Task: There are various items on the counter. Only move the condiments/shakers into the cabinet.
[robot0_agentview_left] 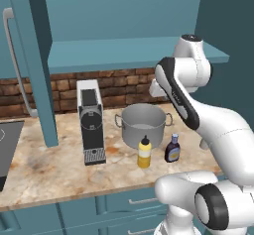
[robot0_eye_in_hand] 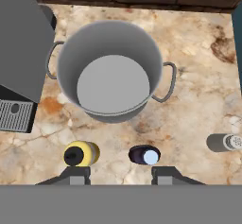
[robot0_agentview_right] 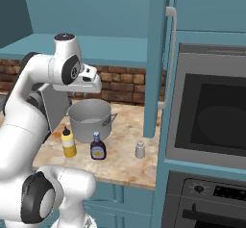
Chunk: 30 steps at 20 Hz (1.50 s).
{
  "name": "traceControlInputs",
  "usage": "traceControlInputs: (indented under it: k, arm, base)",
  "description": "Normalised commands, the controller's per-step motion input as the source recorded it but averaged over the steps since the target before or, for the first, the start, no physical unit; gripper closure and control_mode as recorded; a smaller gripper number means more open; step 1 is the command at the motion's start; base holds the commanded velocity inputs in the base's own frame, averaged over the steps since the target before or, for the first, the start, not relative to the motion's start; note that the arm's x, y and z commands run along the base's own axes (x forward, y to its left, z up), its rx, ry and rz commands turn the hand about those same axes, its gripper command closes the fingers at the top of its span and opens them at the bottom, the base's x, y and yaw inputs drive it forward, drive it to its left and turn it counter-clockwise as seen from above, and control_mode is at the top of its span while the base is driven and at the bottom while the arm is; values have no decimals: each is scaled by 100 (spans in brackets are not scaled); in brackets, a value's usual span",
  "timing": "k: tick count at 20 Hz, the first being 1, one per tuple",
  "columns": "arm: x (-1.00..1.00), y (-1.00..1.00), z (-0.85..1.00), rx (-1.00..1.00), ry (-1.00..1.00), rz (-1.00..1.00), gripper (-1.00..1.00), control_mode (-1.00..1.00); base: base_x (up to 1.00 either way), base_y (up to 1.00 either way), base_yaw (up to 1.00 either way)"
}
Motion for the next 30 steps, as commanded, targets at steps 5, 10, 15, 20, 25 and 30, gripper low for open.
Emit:
traceControlInputs:
  k: [5, 10, 15, 20, 25, 30]
  arm:
    - [-13, 0, -19, -1, 0, 0, -100, -100]
    - [-50, -13, -88, 0, 8, 0, -100, -100]
    - [-47, -48, -100, 2, 5, -1, -100, -100]
    - [-11, -25, -51, 1, -7, 0, -100, -100]
    - [3, 0, -19, 0, -10, 0, -100, -100]
    - [1, 0, -25, 0, -2, 0, -100, -100]
  base:
    - [0, 0, 0]
    - [0, 0, 0]
    - [0, 0, 0]
    - [0, 0, 0]
    - [0, 0, 0]
    - [0, 0, 0]
